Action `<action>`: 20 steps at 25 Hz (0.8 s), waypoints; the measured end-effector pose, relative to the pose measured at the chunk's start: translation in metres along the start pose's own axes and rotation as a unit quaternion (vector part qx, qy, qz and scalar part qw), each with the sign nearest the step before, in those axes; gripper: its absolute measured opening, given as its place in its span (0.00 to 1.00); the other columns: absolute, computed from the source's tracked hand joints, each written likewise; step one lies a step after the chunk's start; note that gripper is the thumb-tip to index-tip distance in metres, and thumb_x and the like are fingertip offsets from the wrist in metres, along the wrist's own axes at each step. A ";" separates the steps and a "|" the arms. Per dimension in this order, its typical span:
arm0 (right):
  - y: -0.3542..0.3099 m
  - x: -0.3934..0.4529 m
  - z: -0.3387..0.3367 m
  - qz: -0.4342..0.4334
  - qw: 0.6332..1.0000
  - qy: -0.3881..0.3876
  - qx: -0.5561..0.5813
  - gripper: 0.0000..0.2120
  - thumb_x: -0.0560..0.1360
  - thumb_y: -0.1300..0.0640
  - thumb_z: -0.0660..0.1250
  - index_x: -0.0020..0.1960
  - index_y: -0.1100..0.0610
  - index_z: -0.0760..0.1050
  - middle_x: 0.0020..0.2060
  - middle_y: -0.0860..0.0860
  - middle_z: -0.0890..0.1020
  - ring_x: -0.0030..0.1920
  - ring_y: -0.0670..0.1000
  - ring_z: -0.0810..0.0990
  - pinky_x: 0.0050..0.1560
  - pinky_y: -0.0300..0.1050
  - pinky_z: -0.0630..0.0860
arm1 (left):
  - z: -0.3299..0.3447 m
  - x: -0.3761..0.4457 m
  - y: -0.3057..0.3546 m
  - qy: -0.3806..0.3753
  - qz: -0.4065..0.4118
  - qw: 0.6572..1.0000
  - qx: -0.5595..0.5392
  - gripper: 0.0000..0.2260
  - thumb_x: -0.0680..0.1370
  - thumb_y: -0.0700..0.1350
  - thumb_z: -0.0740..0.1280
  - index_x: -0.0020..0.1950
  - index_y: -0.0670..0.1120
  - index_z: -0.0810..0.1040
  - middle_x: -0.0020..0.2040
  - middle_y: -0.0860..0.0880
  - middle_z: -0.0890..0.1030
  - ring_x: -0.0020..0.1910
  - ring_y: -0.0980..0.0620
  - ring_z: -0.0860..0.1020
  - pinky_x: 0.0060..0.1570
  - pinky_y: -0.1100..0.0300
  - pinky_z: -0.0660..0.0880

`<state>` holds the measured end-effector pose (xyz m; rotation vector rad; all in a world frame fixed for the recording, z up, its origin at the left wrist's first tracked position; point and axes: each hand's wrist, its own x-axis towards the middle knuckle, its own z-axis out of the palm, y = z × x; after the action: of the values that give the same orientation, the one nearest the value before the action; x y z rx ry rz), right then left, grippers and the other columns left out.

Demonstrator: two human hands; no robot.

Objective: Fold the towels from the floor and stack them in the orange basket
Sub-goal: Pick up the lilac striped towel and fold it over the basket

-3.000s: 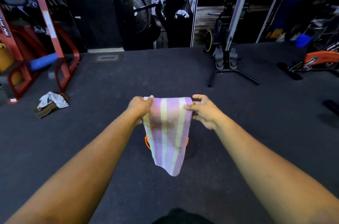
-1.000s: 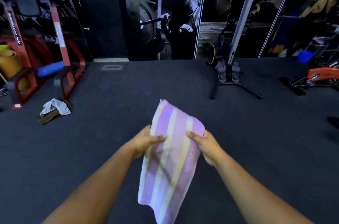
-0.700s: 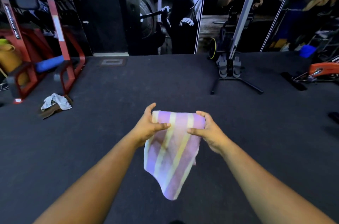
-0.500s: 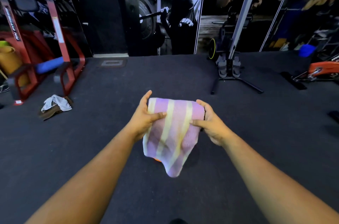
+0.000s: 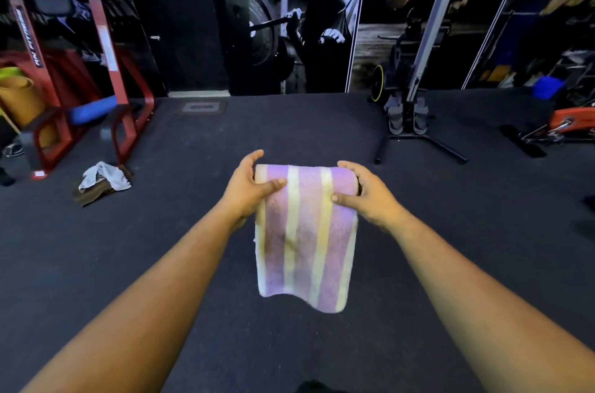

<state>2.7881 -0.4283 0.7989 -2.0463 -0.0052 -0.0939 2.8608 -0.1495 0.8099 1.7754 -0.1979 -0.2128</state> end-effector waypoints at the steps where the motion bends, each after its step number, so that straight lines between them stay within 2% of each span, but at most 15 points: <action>1: -0.005 0.003 -0.007 -0.003 1.000 -0.015 -0.021 0.42 0.69 0.56 0.82 0.77 0.50 0.65 0.70 0.45 0.73 0.68 0.47 0.74 0.69 0.47 0.73 | -0.003 0.001 0.003 -0.015 -0.002 1.000 0.006 0.44 0.69 0.45 0.82 0.80 0.52 0.63 0.68 0.46 0.77 0.62 0.49 0.81 0.61 0.47 0.81; 3: -0.010 0.006 -0.015 -0.014 0.996 -0.045 -0.079 0.45 0.67 0.56 0.83 0.77 0.50 0.63 0.70 0.45 0.72 0.68 0.47 0.73 0.67 0.45 0.72 | -0.010 0.004 0.009 -0.065 0.005 0.996 0.064 0.49 0.65 0.46 0.85 0.81 0.54 0.62 0.70 0.50 0.76 0.65 0.51 0.78 0.64 0.50 0.78; 5: -0.013 0.007 -0.017 -0.038 0.991 -0.041 -0.124 0.38 0.67 0.57 0.81 0.72 0.50 0.69 0.66 0.44 0.75 0.64 0.47 0.75 0.62 0.45 0.74 | -0.014 0.003 0.018 -0.088 0.025 0.983 0.156 0.49 0.65 0.46 0.85 0.80 0.54 0.63 0.71 0.52 0.74 0.67 0.51 0.75 0.66 0.51 0.76; 6: -0.014 0.008 -0.017 -0.042 0.991 -0.021 -0.128 0.32 0.67 0.58 0.81 0.67 0.48 0.73 0.62 0.42 0.78 0.60 0.46 0.78 0.59 0.45 0.76 | -0.013 0.004 0.021 -0.077 0.049 0.975 0.202 0.43 0.66 0.45 0.84 0.77 0.53 0.69 0.69 0.53 0.76 0.66 0.51 0.76 0.65 0.52 0.76; 8: -0.018 0.008 -0.015 -0.047 0.992 0.028 -0.118 0.21 0.65 0.57 0.80 0.55 0.44 0.80 0.52 0.40 0.83 0.52 0.42 0.81 0.53 0.46 0.79 | -0.010 0.003 0.032 -0.034 0.099 0.952 0.289 0.23 0.67 0.51 0.81 0.61 0.58 0.82 0.57 0.56 0.84 0.58 0.51 0.81 0.58 0.52 0.78; 10: -0.021 0.009 -0.016 -0.068 0.989 0.077 -0.110 0.16 0.63 0.55 0.80 0.48 0.42 0.82 0.47 0.42 0.83 0.49 0.44 0.82 0.51 0.46 0.78 | -0.010 0.002 0.040 0.010 0.126 0.935 0.332 0.10 0.64 0.60 0.74 0.44 0.65 0.81 0.47 0.59 0.85 0.54 0.50 0.81 0.57 0.49 0.76; 11: -0.022 0.010 -0.018 -0.080 0.987 0.101 -0.099 0.16 0.63 0.53 0.80 0.48 0.42 0.81 0.48 0.44 0.81 0.50 0.46 0.81 0.52 0.46 0.77 | -0.013 0.003 0.038 0.027 0.143 0.934 0.327 0.09 0.64 0.62 0.72 0.42 0.66 0.79 0.48 0.59 0.83 0.56 0.50 0.79 0.58 0.47 0.75; 12: -0.023 0.011 -0.019 -0.088 0.987 0.116 -0.065 0.17 0.62 0.52 0.80 0.49 0.42 0.80 0.50 0.48 0.79 0.52 0.48 0.80 0.53 0.45 0.76 | -0.016 0.006 0.036 0.030 0.150 0.948 0.280 0.10 0.64 0.63 0.73 0.44 0.66 0.80 0.51 0.58 0.81 0.58 0.49 0.78 0.59 0.46 0.75; 14: -0.034 0.011 -0.018 -0.086 0.987 0.119 0.072 0.18 0.66 0.55 0.78 0.54 0.47 0.79 0.54 0.52 0.81 0.55 0.50 0.80 0.56 0.45 0.77 | -0.018 0.004 0.037 0.004 0.134 0.988 0.074 0.15 0.69 0.57 0.76 0.55 0.60 0.82 0.58 0.53 0.80 0.61 0.46 0.79 0.57 0.45 0.79; 16: -0.045 0.016 -0.011 -0.078 0.965 0.125 0.216 0.19 0.71 0.59 0.76 0.61 0.54 0.78 0.56 0.54 0.83 0.57 0.51 0.82 0.59 0.49 0.79 | -0.012 0.000 0.038 -0.016 0.123 0.987 -0.103 0.18 0.74 0.53 0.74 0.63 0.53 0.79 0.59 0.51 0.83 0.60 0.46 0.81 0.56 0.48 0.81; 18: -0.059 0.022 -0.002 -0.079 0.940 0.151 0.294 0.18 0.77 0.60 0.73 0.65 0.60 0.75 0.60 0.58 0.82 0.61 0.53 0.82 0.63 0.51 0.79 | -0.005 -0.002 0.033 -0.016 0.126 0.982 -0.140 0.26 0.72 0.55 0.75 0.67 0.51 0.74 0.61 0.51 0.82 0.59 0.52 0.81 0.55 0.55 0.81; 20: -0.075 0.028 0.006 -0.068 0.926 0.171 0.330 0.17 0.79 0.59 0.71 0.66 0.60 0.74 0.62 0.58 0.82 0.61 0.53 0.82 0.62 0.49 0.79 | 0.003 -0.005 0.019 -0.063 0.085 0.990 -0.096 0.34 0.68 0.53 0.79 0.71 0.49 0.71 0.64 0.50 0.82 0.61 0.53 0.82 0.56 0.55 0.82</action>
<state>2.8126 -0.3895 0.8641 -1.3320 0.0339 -0.4721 2.8545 -0.1547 0.8277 1.5458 -0.4056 -0.2142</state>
